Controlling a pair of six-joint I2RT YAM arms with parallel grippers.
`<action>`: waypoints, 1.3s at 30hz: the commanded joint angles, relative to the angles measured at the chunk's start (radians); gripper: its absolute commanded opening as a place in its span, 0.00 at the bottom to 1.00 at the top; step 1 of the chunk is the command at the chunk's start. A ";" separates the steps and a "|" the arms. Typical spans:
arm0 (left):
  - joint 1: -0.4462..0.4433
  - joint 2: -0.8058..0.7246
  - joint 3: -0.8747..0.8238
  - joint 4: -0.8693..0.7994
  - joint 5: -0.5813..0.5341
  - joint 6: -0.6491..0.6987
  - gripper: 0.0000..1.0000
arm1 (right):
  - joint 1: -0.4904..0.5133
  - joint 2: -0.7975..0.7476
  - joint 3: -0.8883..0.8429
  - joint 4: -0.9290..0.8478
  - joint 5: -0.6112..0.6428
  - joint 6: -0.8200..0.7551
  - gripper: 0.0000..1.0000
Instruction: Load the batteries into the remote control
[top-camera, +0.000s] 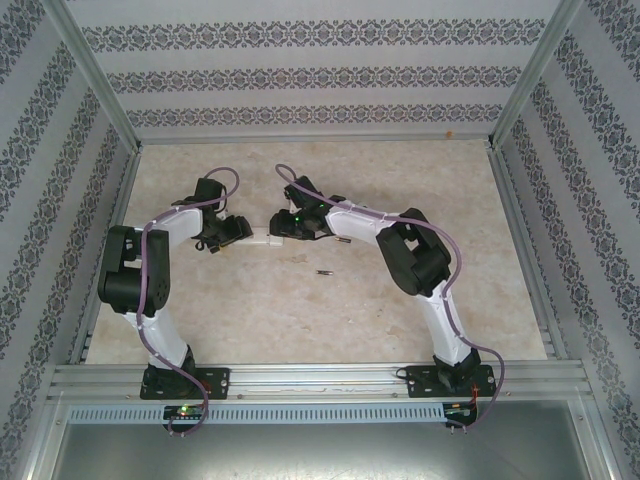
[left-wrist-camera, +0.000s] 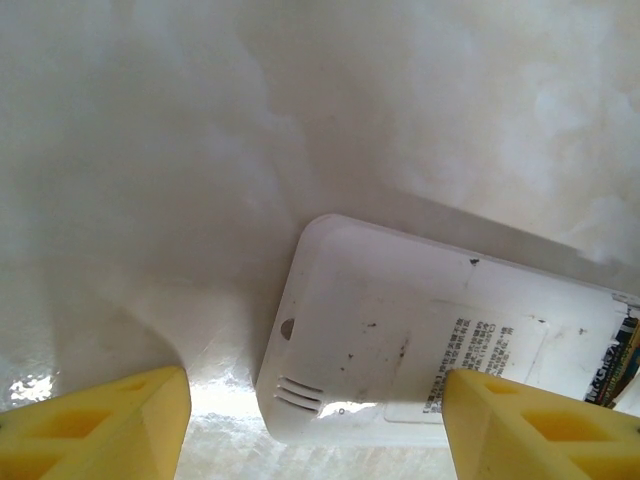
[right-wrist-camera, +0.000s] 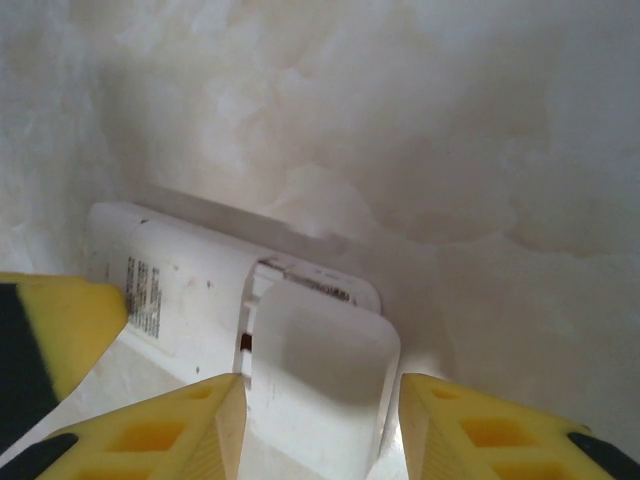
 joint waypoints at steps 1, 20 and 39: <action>-0.010 0.028 0.015 0.011 0.016 0.029 0.68 | 0.014 0.041 0.051 -0.038 0.028 0.018 0.41; -0.008 0.043 0.012 0.028 -0.003 0.052 0.67 | 0.011 0.128 0.220 -0.153 0.152 0.034 0.32; -0.005 0.013 -0.001 0.032 0.005 0.051 0.67 | 0.032 0.055 0.158 -0.179 0.142 -0.127 0.60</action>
